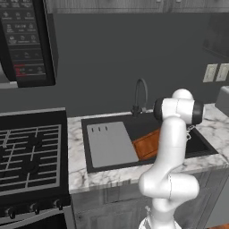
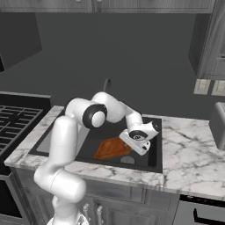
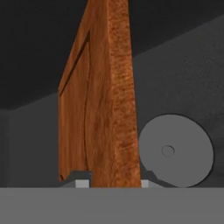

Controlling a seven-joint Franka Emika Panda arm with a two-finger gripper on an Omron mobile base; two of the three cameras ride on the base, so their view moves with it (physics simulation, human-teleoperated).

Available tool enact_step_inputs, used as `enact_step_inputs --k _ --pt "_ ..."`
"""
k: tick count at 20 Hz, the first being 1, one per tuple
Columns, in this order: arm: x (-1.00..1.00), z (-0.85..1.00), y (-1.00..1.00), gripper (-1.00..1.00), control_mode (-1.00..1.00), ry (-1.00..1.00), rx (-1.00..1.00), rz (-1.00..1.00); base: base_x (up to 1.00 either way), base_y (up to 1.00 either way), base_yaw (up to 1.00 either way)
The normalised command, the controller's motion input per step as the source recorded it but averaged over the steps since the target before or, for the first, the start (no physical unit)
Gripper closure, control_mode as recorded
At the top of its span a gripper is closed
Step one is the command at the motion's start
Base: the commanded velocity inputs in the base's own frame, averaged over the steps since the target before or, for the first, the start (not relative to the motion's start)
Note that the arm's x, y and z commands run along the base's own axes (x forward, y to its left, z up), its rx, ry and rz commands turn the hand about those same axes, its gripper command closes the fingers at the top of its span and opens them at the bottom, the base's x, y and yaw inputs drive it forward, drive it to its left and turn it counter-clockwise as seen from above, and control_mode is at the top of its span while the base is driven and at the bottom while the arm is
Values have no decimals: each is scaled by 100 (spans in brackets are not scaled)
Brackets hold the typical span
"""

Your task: Move the cutting board and knife to the sink. Then move spray from the cabinet to the counter.

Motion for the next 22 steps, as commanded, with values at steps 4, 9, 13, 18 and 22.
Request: enact_step_inputs --k 4,9,13,18,22 --pt "0 0 0 -100 -100 0 0 0 0 0 0" --pt "0 0 0 -100 -100 0 0 0 0 0 0" --pt "0 0 0 -100 -100 0 0 0 0 0 0" --pt "0 0 0 -100 -100 1 0 0 0 0 0" --pt "0 2 0 -100 -100 1 -1 0 0 0 0"
